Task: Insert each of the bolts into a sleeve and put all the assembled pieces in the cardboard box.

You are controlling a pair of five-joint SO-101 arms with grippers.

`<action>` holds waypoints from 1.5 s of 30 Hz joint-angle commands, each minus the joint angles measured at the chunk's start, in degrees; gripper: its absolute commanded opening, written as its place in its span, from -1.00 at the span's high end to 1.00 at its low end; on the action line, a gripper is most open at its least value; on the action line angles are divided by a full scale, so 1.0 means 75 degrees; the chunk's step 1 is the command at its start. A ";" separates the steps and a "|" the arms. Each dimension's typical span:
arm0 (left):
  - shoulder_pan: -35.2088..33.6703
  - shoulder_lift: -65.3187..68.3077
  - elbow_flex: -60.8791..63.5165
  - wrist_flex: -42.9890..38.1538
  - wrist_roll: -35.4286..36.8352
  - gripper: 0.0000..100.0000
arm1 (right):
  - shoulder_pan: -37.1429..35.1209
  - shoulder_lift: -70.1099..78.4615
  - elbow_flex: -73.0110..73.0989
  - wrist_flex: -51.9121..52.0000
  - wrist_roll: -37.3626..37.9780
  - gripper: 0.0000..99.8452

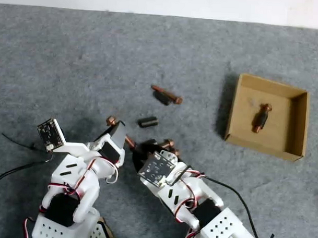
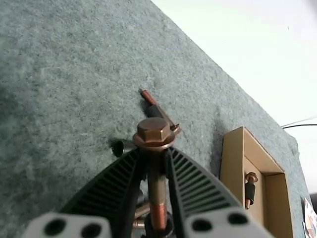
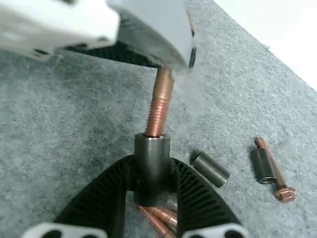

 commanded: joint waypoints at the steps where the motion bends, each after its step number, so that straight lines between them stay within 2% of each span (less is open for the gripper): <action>1: 0.0229 -0.0088 -0.0123 0.0082 -0.0082 0.99 | 0.0123 -0.0182 0.0768 -0.0252 0.0012 0.99; 13: 0.0240 -0.0088 0.0135 0.0199 -0.0082 0.99 | 0.0381 -0.0182 0.0768 -0.0252 0.0000 0.99; 16: 0.0510 -0.0088 0.0147 0.0246 -0.0105 0.99 | 0.0498 -0.0182 0.0768 -0.0252 -0.0012 0.99; 21: 0.1178 -0.0088 0.0147 0.0469 -0.1172 0.99 | 0.0486 -0.0182 0.0779 -0.0252 -0.0012 0.99; 27: 0.1166 -0.0088 0.0100 0.0445 -0.1207 0.98 | 0.0486 -0.0182 0.0779 -0.0252 -0.0012 0.99; 30: 0.1166 -0.0088 0.0123 0.0445 -0.1184 0.81 | 0.0498 -0.0182 0.0779 -0.0252 -0.0012 0.99; 34: 0.1143 -0.0088 0.0158 0.0551 -0.1160 0.43 | 0.0510 -0.0182 0.0768 -0.0252 0.0023 0.99; 37: 0.0721 -0.0088 0.0111 0.0610 -0.0598 0.24 | 0.0533 -0.0182 0.0768 -0.0252 0.0023 0.99; 39: -0.0018 -0.0088 -0.0111 0.0610 0.0070 0.18 | 0.0697 -0.0182 0.0768 -0.0252 0.0023 0.99; 42: -0.1412 -0.0088 -0.0533 0.0610 0.0762 0.17 | 0.1073 -0.0182 0.0768 -0.0252 0.0023 0.99; 45: -0.2280 -0.0088 -0.0568 0.0610 0.0926 0.17 | 0.1565 -0.0193 0.0756 -0.0275 0.0000 0.99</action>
